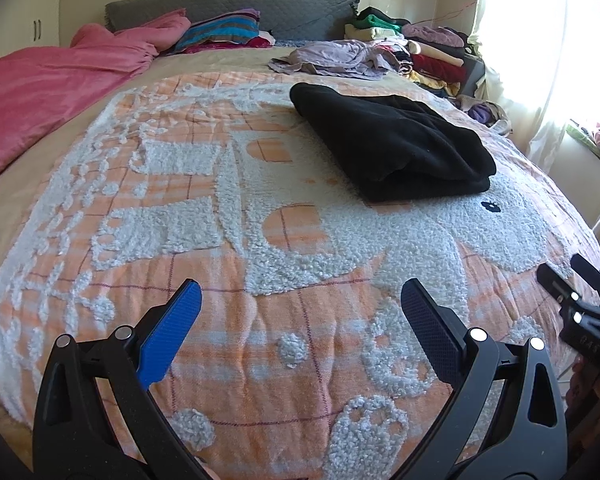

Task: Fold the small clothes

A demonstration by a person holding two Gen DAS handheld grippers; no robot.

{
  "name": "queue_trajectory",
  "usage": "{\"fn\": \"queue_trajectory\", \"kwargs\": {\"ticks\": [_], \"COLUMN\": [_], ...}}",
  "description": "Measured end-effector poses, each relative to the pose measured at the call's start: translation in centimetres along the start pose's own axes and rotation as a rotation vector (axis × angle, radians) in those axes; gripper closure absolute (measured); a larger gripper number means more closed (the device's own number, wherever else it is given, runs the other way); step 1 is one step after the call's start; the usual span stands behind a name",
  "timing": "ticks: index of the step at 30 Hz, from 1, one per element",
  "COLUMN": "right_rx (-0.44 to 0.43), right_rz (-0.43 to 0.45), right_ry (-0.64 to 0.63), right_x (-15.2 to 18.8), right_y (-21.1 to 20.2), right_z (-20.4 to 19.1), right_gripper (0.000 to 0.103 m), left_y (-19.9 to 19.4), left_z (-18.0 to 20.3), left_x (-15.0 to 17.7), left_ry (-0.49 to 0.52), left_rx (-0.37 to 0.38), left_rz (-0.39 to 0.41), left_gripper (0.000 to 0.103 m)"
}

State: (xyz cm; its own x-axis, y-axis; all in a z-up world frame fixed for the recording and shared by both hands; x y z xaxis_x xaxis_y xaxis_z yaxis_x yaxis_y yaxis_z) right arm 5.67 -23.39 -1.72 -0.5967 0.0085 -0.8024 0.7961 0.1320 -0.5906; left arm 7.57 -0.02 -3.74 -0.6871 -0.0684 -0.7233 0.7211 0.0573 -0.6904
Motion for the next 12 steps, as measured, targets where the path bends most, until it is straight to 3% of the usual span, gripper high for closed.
{"fn": "queue_trajectory", "kwargs": {"ticks": [3,7,8,9,11,12], "right_rx": [0.057,0.249,0.327,0.461,0.623,0.747], "right_rz": [-0.023,-0.031,-0.022,-0.017,-0.017,-0.016], "right_ry": [0.101,0.277,0.322,0.371,0.464,0.531], "right_x": [0.3,0.7,1.0,1.5,2.7,3.8], "right_y": [0.1,-1.2,-2.0,-3.6,-6.3,-8.6], "right_z": [3.6,13.3,16.7,21.3,28.1,32.9], "right_gripper": [0.005,0.005,0.005,0.005,0.005,0.005], "left_y": [-0.3,0.2,0.3,0.5,0.7,0.9], "left_z": [-1.2,-7.1,-9.1,-11.5,-17.9,-21.2], "left_x": [-0.3,-2.2,-2.6,-3.1,-4.1,-4.4], "left_ry": [-0.031,-0.126,-0.145,-0.166,-0.218,-0.253], "left_rx": [-0.005,-0.059,-0.078,-0.114,-0.240,-0.303], "left_rz": [0.002,-0.009,-0.012,-0.015,-0.006,-0.008], "left_gripper": [0.009,0.009,0.009,0.009,0.009,0.009]}}
Point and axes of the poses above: each gripper's, at about its wrist camera, not at the fingertips, and y roughly the way its jaws point, z to its right, x to its underside, the point moved 5 cm from there along y, roughly the way its jaws point, and after that the axes turned 7 degrees about -x, right-handed, at the moved point
